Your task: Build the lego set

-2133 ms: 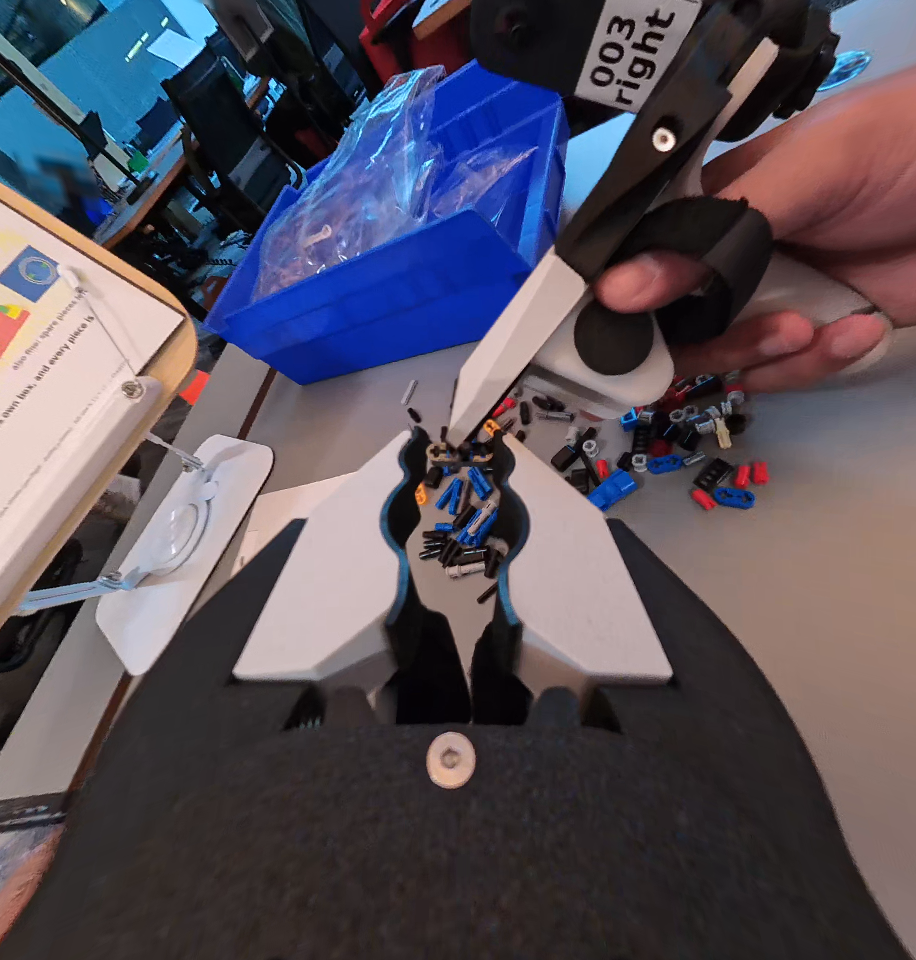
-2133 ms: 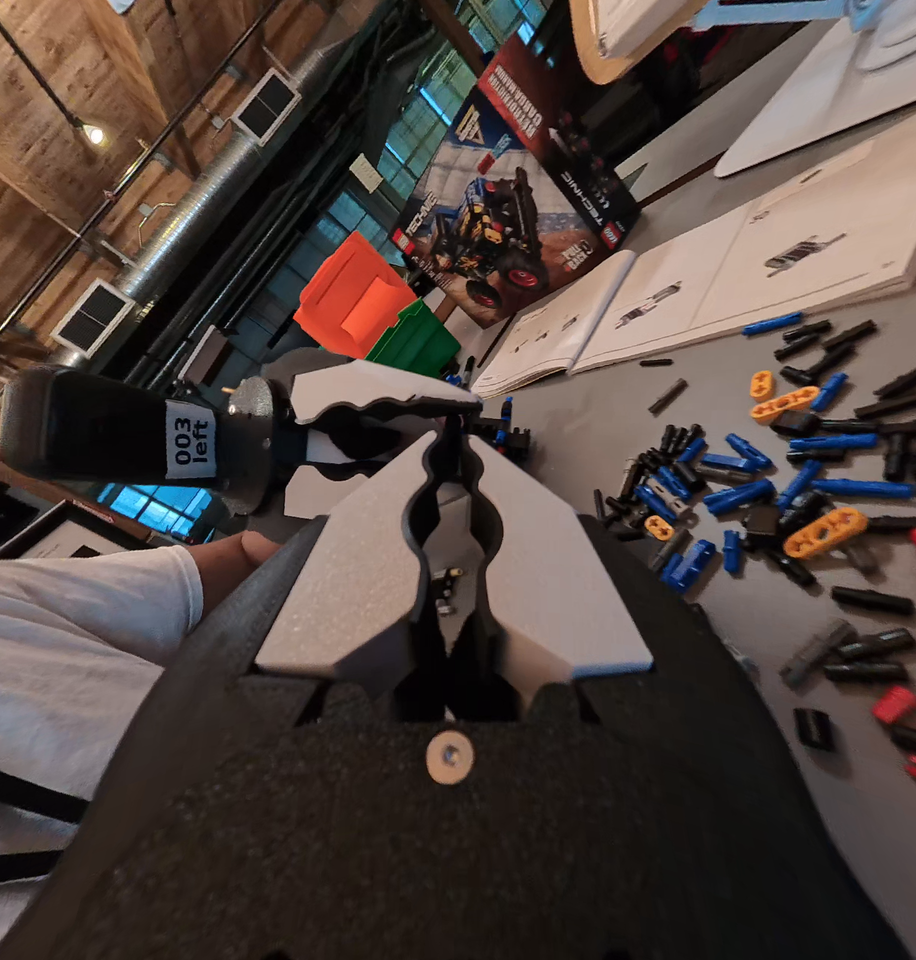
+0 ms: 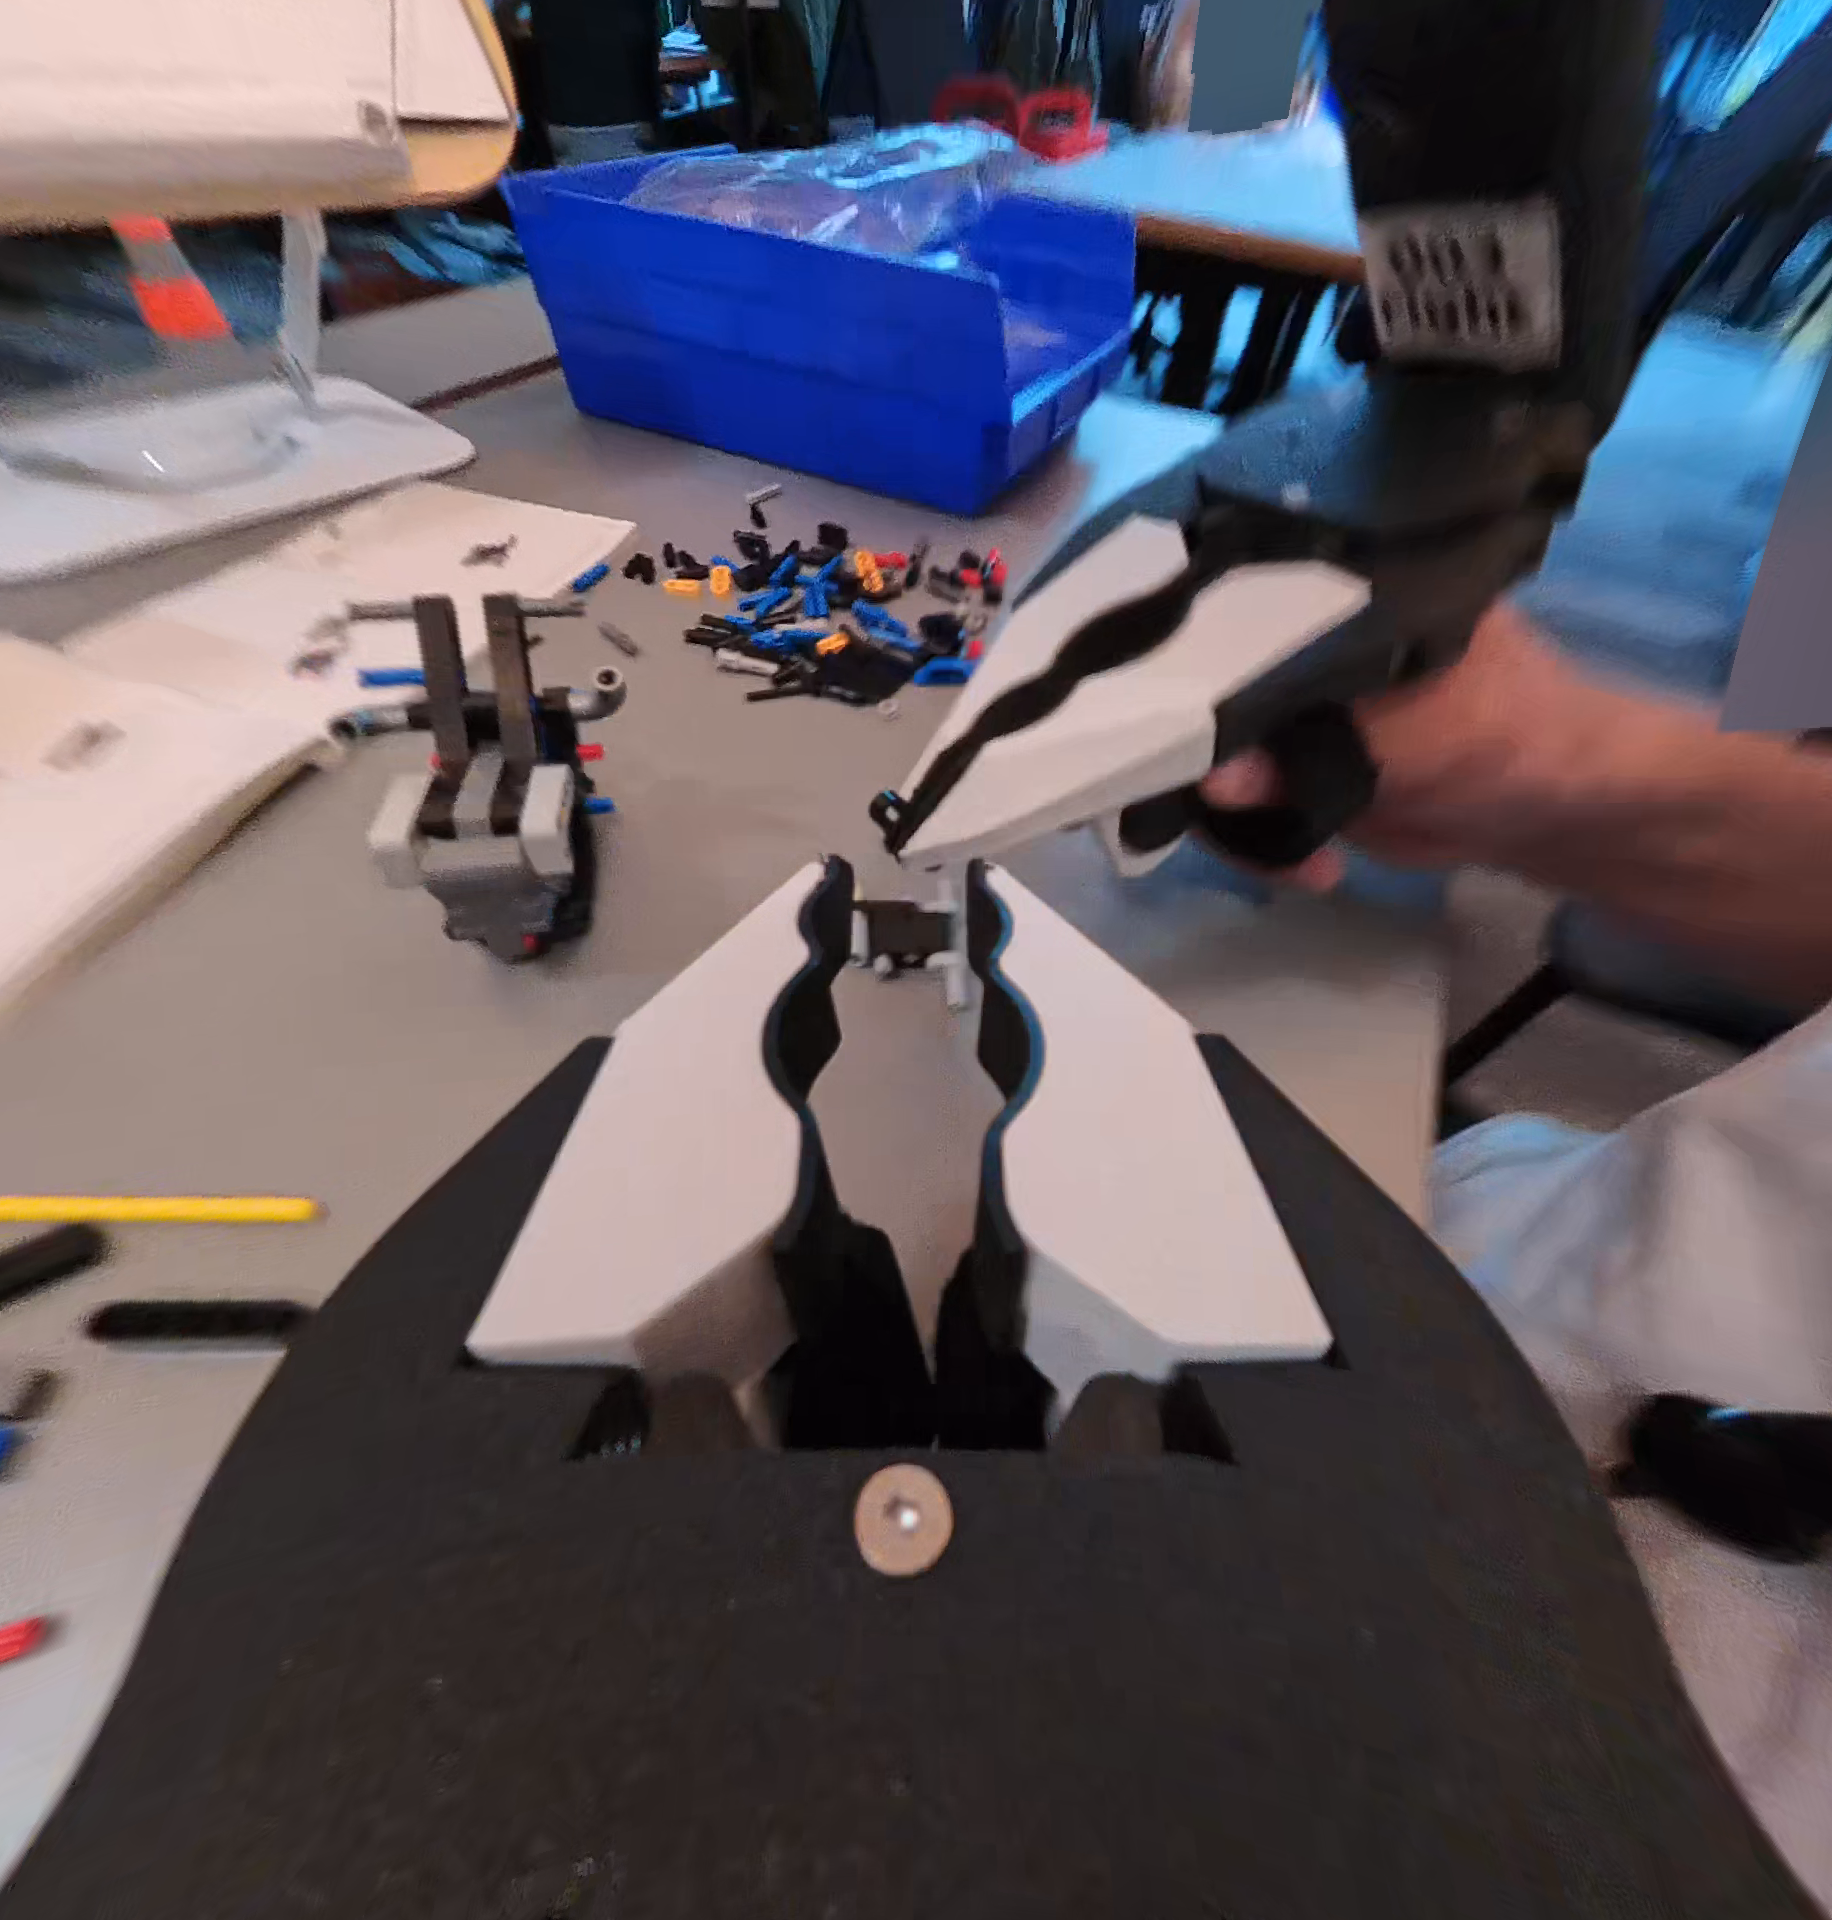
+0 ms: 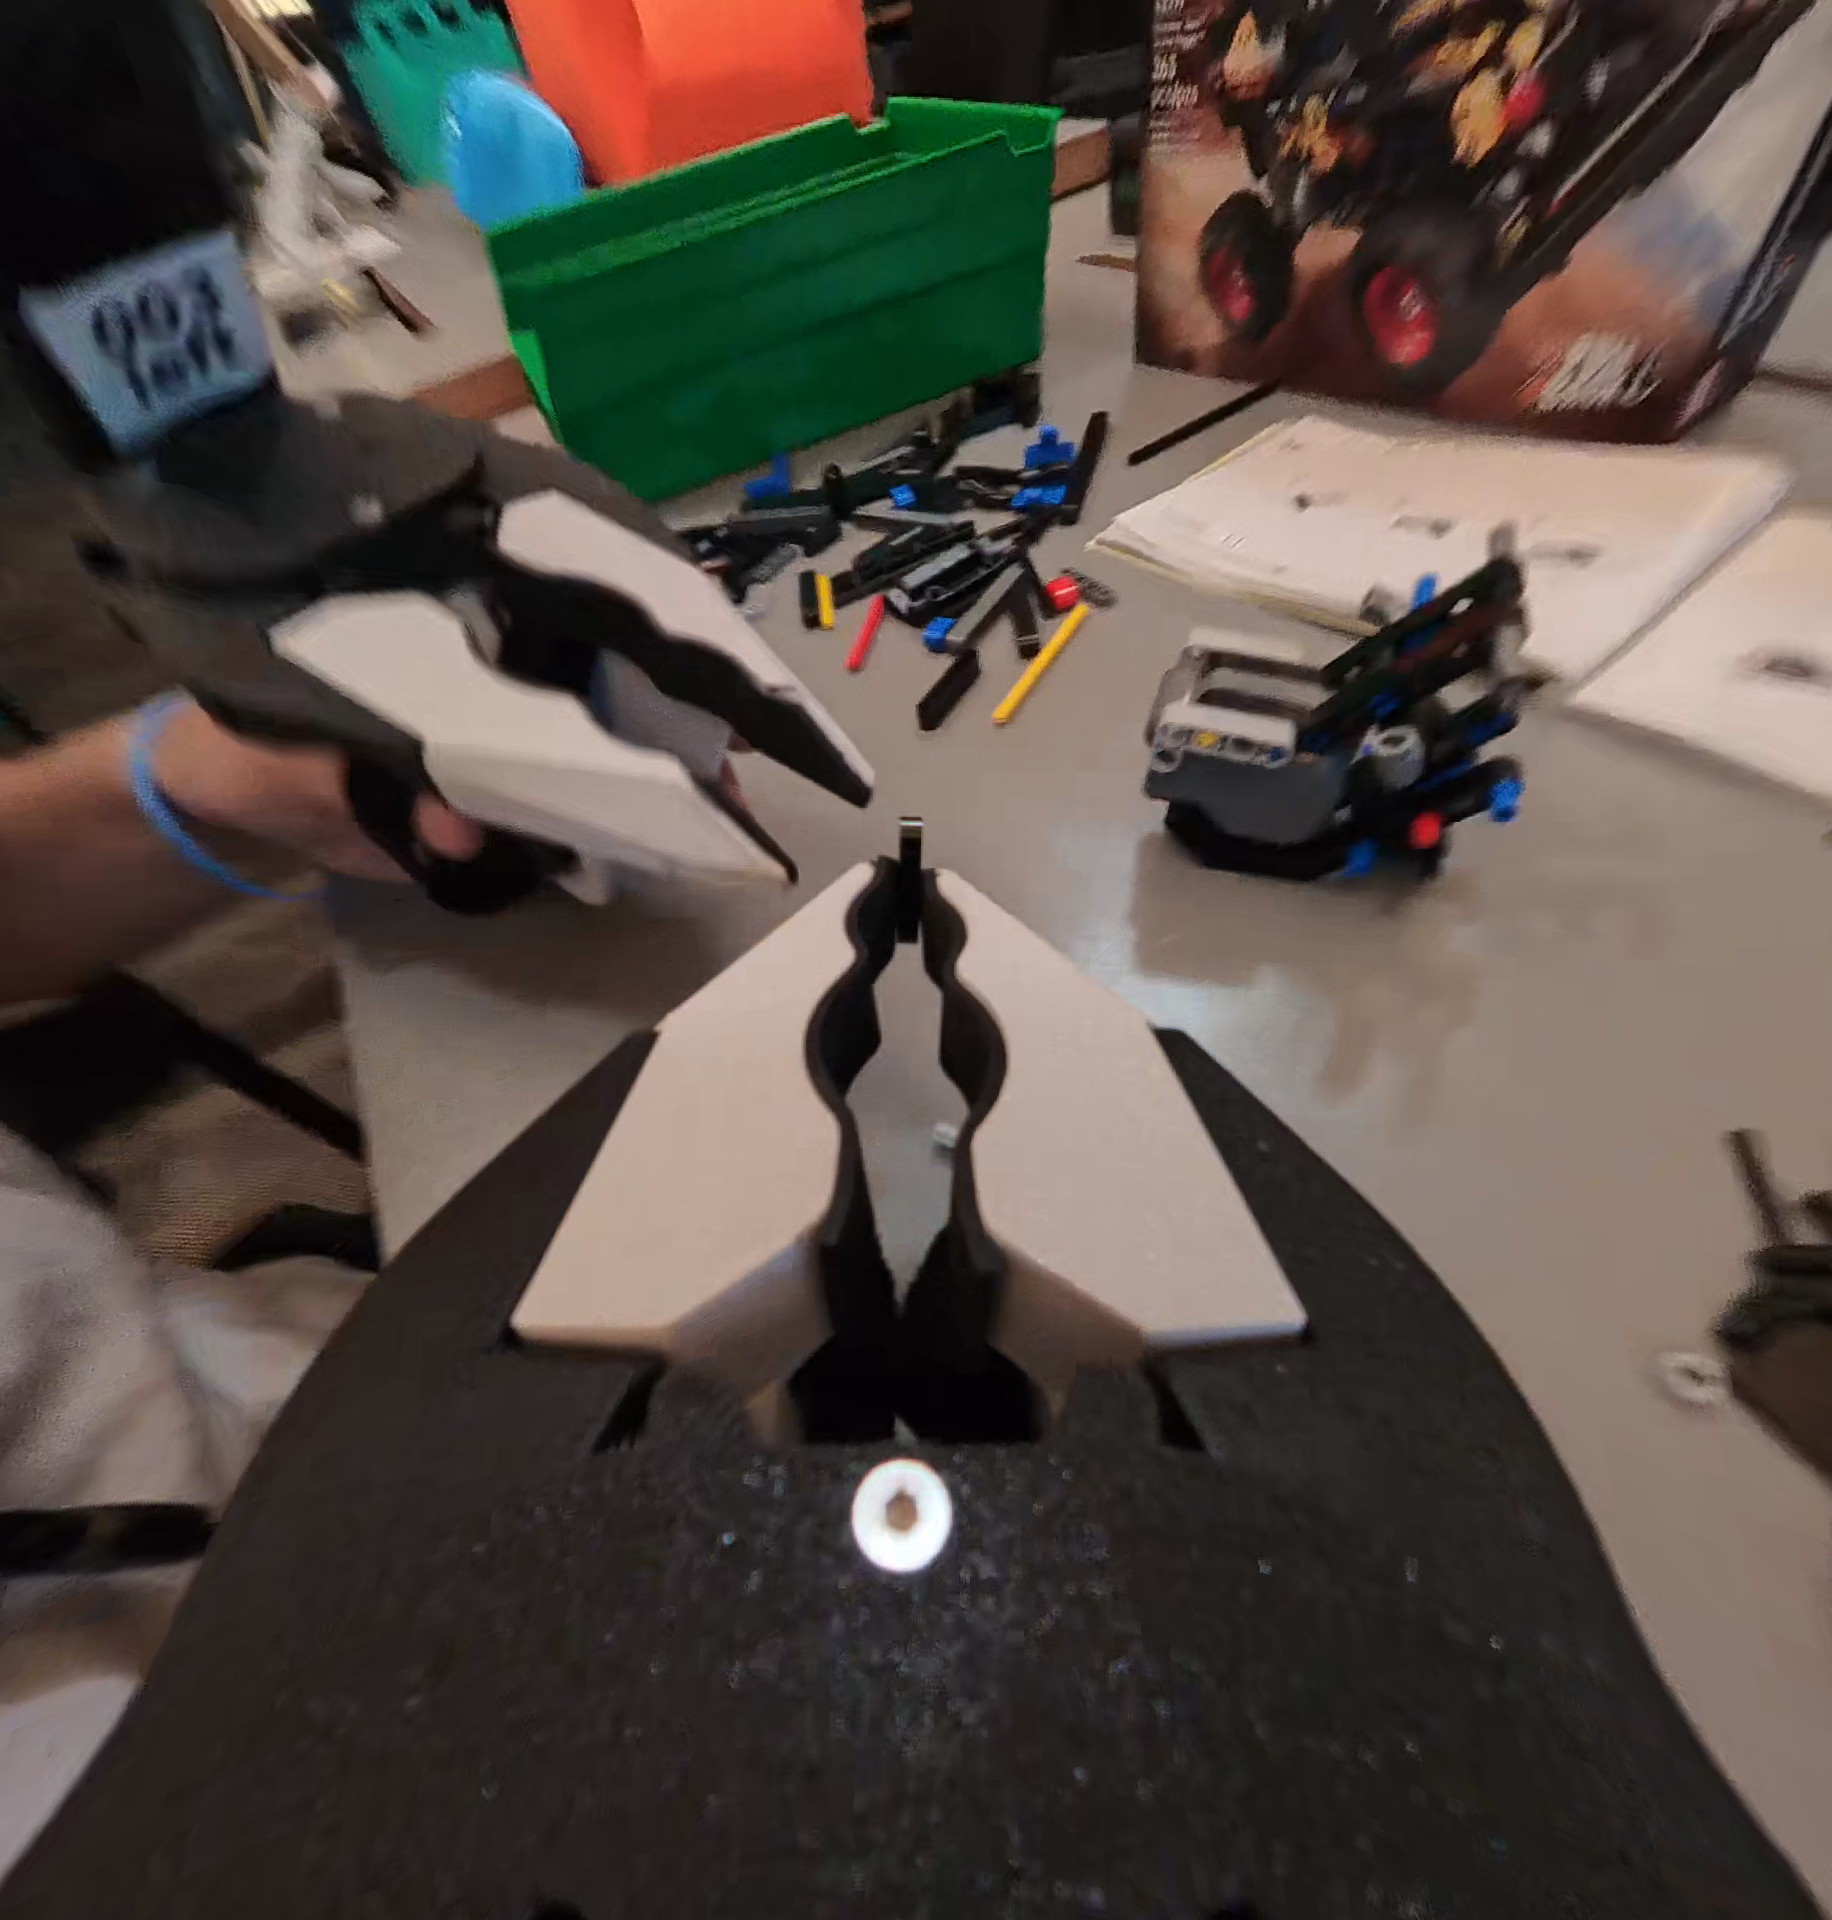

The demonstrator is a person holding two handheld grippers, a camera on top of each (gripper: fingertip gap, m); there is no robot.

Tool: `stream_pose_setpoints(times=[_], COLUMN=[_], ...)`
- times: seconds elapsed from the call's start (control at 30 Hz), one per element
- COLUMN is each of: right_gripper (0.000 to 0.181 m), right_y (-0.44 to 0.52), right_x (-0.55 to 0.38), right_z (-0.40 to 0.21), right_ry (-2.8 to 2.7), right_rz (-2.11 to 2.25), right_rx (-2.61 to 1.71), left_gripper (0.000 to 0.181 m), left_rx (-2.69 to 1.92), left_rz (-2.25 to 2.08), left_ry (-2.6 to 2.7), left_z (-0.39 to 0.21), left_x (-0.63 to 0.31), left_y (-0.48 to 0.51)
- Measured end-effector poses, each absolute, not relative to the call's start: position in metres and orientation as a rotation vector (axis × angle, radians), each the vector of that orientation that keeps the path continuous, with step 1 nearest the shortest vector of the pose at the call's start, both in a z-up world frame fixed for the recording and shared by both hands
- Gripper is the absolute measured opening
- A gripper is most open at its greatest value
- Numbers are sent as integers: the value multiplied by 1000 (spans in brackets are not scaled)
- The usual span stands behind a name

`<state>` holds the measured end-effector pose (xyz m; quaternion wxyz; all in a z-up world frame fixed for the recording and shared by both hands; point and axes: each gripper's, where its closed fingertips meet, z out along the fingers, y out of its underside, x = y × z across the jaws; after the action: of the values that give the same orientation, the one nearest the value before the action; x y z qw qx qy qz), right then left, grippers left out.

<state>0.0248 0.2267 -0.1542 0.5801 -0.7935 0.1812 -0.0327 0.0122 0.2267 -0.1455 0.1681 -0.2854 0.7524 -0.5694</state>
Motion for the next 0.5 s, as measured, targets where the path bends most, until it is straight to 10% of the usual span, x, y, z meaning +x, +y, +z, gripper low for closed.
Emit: stream_pose_setpoints(times=[0.5], right_gripper=[3], right_y=[243], right_x=[17], right_z=[-133], right_ry=[551], right_rz=[89], right_rx=[-1580], left_gripper=[15], left_rx=[-812], left_rz=[-1524], left_ry=[2049], left_z=[-146], left_x=[16], left_y=[222])
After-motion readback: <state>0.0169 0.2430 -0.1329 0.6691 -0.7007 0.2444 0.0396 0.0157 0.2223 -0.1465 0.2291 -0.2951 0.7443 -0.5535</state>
